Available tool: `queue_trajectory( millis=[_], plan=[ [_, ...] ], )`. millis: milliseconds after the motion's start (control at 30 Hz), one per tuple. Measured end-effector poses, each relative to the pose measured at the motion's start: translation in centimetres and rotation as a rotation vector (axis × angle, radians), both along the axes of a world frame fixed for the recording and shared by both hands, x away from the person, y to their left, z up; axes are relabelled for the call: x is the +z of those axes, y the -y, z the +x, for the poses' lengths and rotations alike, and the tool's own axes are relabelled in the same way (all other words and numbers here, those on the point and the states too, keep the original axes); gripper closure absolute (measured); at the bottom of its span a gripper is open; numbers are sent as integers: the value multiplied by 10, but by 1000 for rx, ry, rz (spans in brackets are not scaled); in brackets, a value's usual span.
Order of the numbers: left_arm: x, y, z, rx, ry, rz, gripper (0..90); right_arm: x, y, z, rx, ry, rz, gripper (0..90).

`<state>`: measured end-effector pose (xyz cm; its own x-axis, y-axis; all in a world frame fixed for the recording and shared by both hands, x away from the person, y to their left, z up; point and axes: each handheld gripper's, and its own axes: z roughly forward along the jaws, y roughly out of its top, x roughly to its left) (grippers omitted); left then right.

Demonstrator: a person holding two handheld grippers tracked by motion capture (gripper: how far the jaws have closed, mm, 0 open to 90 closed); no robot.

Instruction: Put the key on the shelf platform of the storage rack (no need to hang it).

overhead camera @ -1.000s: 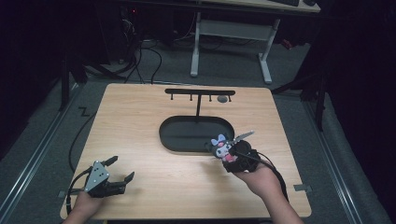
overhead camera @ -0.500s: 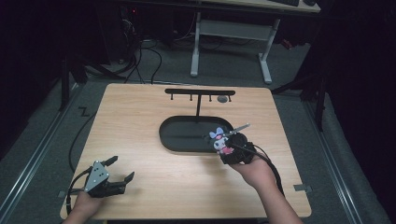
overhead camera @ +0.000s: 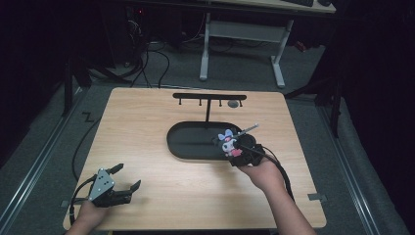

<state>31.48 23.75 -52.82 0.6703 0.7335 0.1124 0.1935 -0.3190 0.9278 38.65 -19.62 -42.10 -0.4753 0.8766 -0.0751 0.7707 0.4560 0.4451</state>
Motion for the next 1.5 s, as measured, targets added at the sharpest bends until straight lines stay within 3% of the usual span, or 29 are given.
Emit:
queue_trajectory(
  millis=[533,1267,1500],
  plan=[
    [0,0,-1,-1,2,0,154,2,-7,22,-22,9,-1,478],
    [0,0,0,0,1,-4,154,-11,-27,58,-31,0,-1,478],
    [0,0,0,1,1,-4,154,-21,-34,68,-32,-10,-1,478]
  ],
)
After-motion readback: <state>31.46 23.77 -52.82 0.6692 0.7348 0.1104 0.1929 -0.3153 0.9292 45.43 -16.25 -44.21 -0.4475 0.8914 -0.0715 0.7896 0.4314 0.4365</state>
